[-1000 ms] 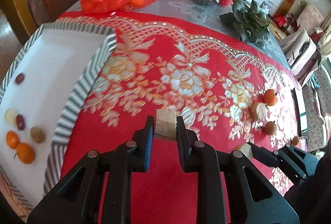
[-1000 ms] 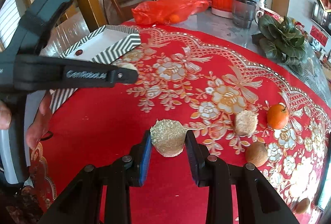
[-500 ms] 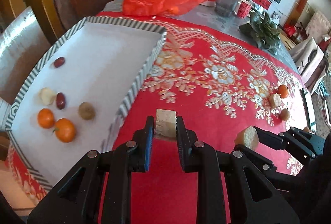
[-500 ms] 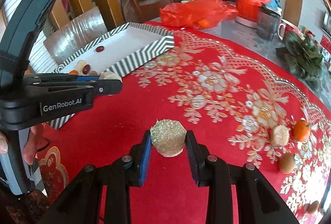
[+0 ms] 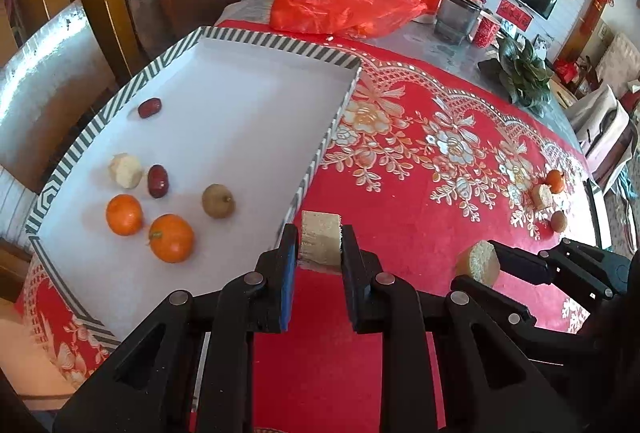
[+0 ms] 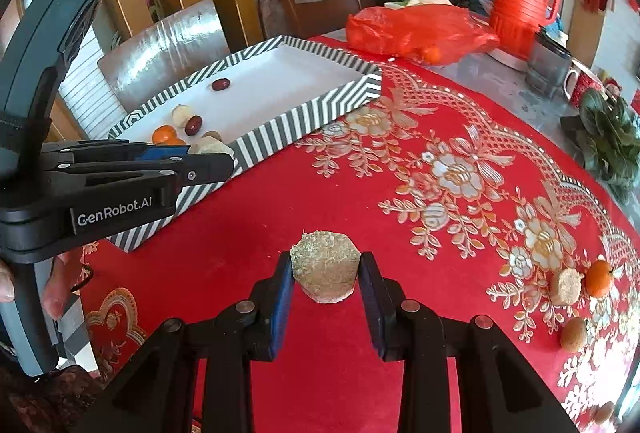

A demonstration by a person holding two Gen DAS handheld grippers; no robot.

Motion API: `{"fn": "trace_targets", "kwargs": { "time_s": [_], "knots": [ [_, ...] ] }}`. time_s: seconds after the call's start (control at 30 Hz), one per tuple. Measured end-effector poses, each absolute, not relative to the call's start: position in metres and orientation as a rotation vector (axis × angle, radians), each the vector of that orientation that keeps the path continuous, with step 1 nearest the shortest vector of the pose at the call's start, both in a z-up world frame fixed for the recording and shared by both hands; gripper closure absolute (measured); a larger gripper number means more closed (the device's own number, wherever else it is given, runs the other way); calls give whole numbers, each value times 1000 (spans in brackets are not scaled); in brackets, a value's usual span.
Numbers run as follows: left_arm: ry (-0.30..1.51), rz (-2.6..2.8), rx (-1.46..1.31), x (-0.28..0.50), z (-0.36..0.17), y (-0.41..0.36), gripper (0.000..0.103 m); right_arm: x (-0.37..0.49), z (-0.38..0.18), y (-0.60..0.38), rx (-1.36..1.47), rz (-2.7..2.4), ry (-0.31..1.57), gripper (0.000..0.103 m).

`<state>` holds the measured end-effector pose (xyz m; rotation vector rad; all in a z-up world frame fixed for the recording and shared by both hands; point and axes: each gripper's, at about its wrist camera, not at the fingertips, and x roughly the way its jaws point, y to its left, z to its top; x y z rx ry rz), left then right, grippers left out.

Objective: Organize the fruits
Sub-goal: 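Carry the cake cube and sesame cake over the white tray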

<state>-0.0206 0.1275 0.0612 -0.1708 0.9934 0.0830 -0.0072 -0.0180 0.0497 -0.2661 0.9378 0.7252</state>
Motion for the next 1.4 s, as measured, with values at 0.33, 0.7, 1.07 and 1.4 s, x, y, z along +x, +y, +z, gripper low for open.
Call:
{"fn": "trace_targets", "kwargs": {
  "time_s": [0.33, 0.7, 1.07, 1.4],
  "knots": [
    [992, 98, -189, -24, 61, 146, 84, -6, 51, 4, -299, 750, 939, 71],
    [986, 113, -215, -25, 63, 165, 84, -2, 54, 26, -329, 770, 939, 71],
    [987, 126, -254, -25, 63, 190, 84, 3, 56, 51, -365, 796, 940, 71],
    [999, 140, -287, -20, 67, 224, 84, 6, 57, 71, -400, 823, 938, 71]
  ]
}}
